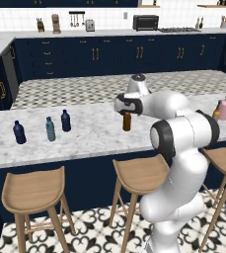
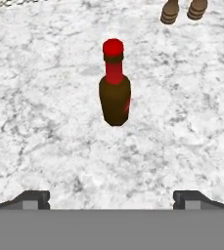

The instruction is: Move the plastic bottles in the middle to the plastics group, and the glass bottles in the middle to the glass group.

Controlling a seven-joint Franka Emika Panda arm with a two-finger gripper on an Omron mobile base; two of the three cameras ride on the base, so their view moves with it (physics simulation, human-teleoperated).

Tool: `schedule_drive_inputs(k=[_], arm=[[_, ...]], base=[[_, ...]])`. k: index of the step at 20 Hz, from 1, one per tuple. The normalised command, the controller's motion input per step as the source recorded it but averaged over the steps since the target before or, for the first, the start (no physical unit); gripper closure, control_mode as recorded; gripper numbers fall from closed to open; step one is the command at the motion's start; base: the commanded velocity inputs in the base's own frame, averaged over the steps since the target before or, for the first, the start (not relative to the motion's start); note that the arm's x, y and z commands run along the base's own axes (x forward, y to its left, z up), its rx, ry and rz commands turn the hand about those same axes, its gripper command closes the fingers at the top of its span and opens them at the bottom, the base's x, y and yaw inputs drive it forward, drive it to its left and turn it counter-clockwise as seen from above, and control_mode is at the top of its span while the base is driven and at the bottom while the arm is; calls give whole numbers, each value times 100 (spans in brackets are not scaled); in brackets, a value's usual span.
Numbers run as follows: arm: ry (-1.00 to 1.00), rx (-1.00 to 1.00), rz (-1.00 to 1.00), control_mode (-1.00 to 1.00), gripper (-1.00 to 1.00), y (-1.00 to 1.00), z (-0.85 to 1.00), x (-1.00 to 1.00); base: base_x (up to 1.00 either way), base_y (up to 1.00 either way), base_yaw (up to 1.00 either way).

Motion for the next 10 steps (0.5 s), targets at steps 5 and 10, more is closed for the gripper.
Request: schedule_drive_inputs(k=[5,10], arm=[[-9,0,0,-100,-100,-7,-22,33],[-5,0,0,-100,-100,-6,-6,29]], base=[[0,0,0],[0,0,0]])
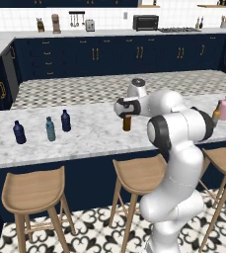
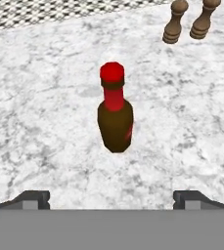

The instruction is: Move the plastic bottles in the middle to the plastics group, and the glass bottles in the middle to the glass group.

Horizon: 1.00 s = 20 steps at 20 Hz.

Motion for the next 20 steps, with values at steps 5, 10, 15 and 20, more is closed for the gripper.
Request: schedule_drive_inputs(k=[5,10,15,20], arm=[[-3,0,0,-100,-100,0,-18,34],[-1,0,0,-100,-100,0,-15,18],[0,0,0,-100,-100,-6,-9,7],[0,0,1,-100,-100,-15,-14,25]], base=[[0,0,0],[0,0,0],[0,0,0],[0,0,0]])
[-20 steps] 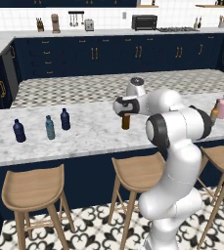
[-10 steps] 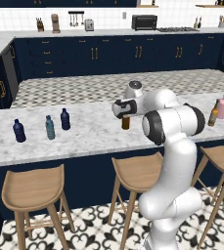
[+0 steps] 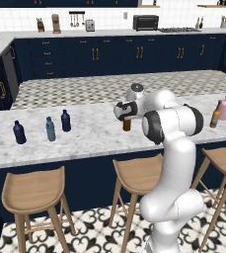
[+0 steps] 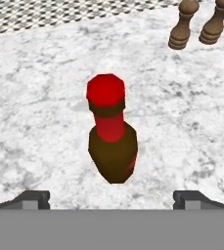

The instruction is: Move the plastic bottles in the middle to the plastics group, and the glass bottles in the middle to the glass group.

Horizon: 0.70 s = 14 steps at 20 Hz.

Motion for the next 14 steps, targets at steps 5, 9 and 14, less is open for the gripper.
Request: schedule_drive_inputs(k=[5,9,14], arm=[[0,0,2,-100,-100,-2,-9,32],[0,0,1,-100,-100,0,-20,19],[0,0,0,-100,-100,-3,-6,6]], base=[[0,0,0],[0,0,0],[0,0,0]])
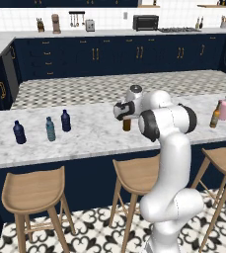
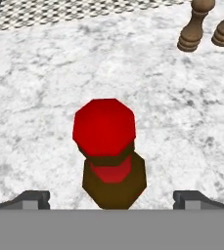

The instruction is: Move the plastic bottles in the middle to the plastics group, and the glass bottles in the middle to the glass group.

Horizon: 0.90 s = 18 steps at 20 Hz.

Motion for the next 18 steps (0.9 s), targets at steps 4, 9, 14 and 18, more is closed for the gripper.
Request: schedule_drive_inputs(k=[4,9,14,18], arm=[[0,0,0,-100,-100,-6,-1,3],[0,0,0,-100,-100,-3,-16,1],[0,0,0,-100,-100,0,-8,2],[-2,0,0,-100,-100,0,-11,8]], base=[[0,0,0],[0,0,0],[0,0,0],[0,0,0]])
